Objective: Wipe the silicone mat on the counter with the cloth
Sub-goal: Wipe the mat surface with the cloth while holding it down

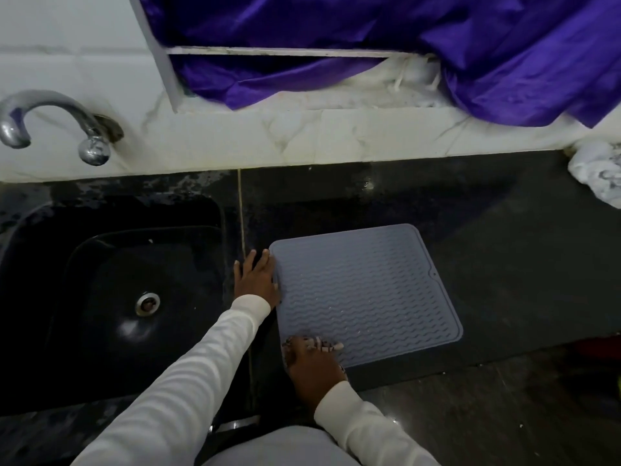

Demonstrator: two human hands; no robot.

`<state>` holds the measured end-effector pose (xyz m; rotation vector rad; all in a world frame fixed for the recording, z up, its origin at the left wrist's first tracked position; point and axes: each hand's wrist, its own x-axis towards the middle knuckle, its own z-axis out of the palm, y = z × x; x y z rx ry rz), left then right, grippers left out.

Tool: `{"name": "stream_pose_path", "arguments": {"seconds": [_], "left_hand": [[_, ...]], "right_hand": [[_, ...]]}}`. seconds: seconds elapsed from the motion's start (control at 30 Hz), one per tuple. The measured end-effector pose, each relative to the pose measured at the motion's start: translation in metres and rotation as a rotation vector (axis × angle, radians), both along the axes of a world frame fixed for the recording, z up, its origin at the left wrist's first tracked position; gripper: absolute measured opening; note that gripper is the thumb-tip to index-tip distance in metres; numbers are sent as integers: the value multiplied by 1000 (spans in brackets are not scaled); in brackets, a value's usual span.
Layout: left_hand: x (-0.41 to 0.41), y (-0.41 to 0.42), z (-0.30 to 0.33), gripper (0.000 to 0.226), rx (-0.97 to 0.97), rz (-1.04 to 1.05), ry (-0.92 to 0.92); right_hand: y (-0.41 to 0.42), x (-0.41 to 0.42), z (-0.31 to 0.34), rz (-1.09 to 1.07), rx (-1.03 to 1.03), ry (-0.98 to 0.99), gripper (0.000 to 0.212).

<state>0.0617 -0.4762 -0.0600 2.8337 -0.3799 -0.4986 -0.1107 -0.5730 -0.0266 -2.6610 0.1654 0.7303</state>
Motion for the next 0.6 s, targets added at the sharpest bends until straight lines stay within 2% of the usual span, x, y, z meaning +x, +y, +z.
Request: {"name": "stream_pose_path", "arguments": {"seconds": [0.17, 0.3, 0.4, 0.6], "left_hand": [[-1, 5, -3, 67, 37, -53, -27], [-1, 9, -6, 67, 74, -87, -39], [-2, 10, -9, 66, 74, -83, -35], [-4, 10, -13, 65, 69, -59, -49]], "right_hand": [[-3, -16, -11, 158, -121, 97, 42], [-10, -19, -9, 271, -129, 154, 50], [-16, -26, -3, 390, -169, 109, 50], [-38, -30, 5, 401, -173, 66, 51]]}}
